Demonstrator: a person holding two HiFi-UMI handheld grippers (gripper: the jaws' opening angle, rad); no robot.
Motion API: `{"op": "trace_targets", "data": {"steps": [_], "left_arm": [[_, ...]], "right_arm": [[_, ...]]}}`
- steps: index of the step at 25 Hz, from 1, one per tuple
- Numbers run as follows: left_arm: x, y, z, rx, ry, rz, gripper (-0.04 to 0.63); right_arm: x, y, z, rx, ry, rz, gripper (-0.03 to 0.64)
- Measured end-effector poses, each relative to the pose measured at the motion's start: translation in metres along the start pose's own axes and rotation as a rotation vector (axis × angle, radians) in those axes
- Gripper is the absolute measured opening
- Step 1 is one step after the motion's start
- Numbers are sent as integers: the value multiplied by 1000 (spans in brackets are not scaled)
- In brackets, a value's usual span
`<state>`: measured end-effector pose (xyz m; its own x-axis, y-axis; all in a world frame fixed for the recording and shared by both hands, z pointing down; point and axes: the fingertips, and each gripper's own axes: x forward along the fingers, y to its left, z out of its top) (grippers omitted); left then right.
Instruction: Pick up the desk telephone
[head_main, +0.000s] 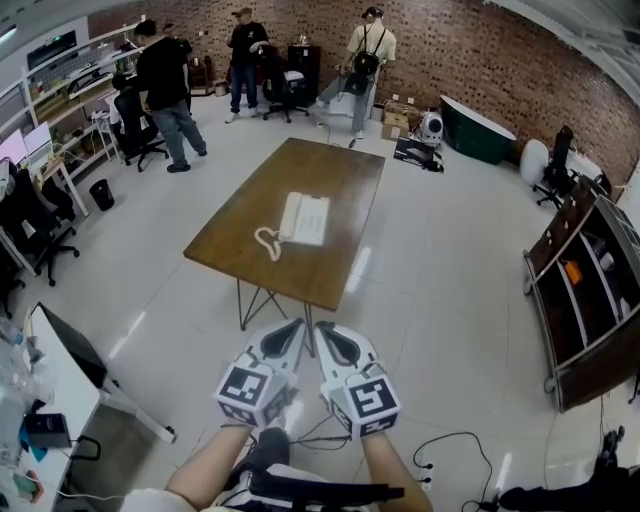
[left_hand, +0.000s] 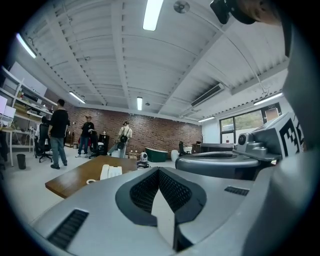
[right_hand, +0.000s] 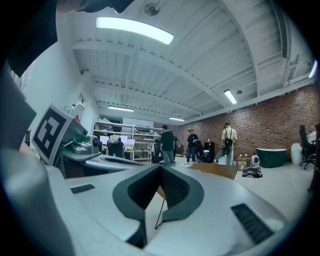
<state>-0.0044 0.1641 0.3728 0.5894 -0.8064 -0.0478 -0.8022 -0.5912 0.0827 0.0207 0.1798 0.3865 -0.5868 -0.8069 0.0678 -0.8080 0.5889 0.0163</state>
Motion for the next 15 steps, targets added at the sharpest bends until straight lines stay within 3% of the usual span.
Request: {"op": "trace_targets", "data": {"steps": [15], "left_arm": [[68,79,3,-36,15,-24,0]], "right_arm": [[95,-43,-3,25,57,-45,4]]}}
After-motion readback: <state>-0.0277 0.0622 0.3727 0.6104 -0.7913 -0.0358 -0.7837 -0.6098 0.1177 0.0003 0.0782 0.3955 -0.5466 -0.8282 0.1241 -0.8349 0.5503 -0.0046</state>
